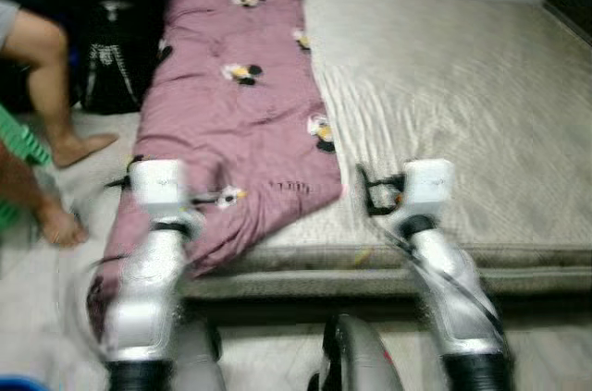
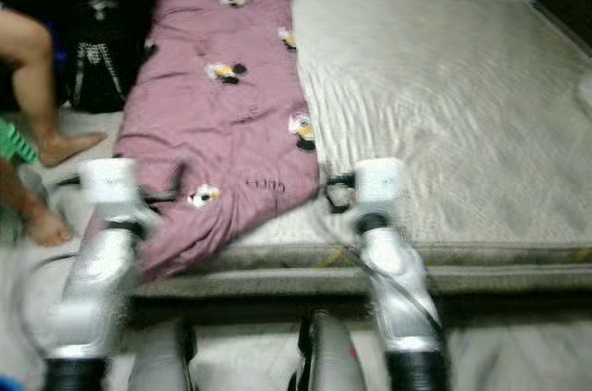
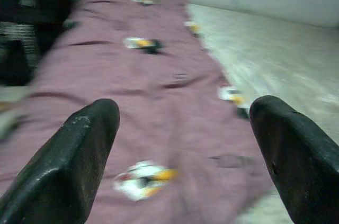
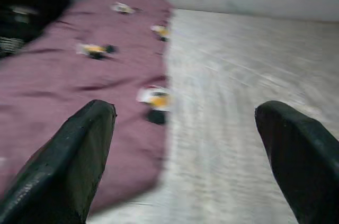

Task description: Clean up the room

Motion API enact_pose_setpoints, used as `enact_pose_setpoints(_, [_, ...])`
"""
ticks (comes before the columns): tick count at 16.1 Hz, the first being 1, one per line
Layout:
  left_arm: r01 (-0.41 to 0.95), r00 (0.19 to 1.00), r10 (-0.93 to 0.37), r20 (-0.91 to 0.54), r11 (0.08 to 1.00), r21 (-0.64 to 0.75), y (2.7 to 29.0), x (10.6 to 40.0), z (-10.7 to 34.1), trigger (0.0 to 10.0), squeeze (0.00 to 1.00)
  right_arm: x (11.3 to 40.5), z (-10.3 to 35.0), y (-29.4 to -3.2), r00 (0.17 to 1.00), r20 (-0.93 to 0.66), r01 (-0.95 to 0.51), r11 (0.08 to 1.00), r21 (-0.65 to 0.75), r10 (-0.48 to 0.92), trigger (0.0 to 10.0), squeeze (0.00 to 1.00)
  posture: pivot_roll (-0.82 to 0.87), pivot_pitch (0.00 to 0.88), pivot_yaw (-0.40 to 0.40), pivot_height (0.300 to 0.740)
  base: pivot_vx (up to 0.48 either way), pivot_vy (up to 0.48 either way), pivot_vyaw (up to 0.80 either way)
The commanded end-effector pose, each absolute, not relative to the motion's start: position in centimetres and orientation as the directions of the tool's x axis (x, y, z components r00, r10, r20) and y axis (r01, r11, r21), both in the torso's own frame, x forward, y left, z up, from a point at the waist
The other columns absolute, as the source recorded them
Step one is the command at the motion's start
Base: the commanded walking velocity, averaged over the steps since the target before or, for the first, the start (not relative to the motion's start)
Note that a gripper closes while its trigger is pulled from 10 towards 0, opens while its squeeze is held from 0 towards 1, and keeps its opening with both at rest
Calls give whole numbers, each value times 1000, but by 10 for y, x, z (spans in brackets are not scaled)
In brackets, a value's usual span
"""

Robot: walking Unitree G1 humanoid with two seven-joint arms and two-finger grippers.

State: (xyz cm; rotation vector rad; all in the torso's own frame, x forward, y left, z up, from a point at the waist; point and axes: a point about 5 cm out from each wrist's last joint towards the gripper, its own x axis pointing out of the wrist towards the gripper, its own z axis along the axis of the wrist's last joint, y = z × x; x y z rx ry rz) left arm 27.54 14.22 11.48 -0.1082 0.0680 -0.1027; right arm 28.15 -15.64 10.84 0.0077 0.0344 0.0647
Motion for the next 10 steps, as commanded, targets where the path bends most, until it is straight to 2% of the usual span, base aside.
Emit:
enact_pose_setpoints(1, [72, 995, -78, -63, 994, -87, 153, 276, 115, 10000, 0, 283, 112, -148, 996, -20, -83, 996, 25, 84, 10000, 0, -32, 32, -87, 621, 259, 0, 0])
enact_pose_setpoints(4, [70, 995, -77, -68, 994, -89, 152, 276, 114, 10000, 0, 283, 112, -149, 996, -23, -81, 996, 24, 81, 10000, 0, -33, 34, -88, 621, 265, 0, 0])
enact_pose_setpoints(5, [65, 994, -73, -81, 993, -102, 152, 276, 112, 10000, 0, 282, 112, -149, 996, -28, -80, 996, 27, 81, 10000, 0, -38, 36, -89, 621, 0, 0, 0])
enact_pose_setpoints(7, [-18, 988, -14, -152, 978, -210, 154, 278, 104, 10000, 0, 278, 112, -152, 997, -25, -73, 997, 35, 74, 10000, 0, -46, 44, -87, 602, 0, 0, 0])
enact_pose_setpoints(8, [-70, 977, 22, -212, 972, -222, 158, 280, 95, 10000, 0, 276, 111, -154, 997, -32, -65, 997, 32, 66, 10000, 0, -55, 51, -86, 587, 0, 0, 0])
enact_pose_setpoints(10, [-143, 966, 83, -244, 960, -242, 166, 285, 89, 10000, 0, 270, 111, -158, 998, -39, -39, 999, 27, 40, 10000, 0, -79, 72, -79, 568, 0, 0, 0])
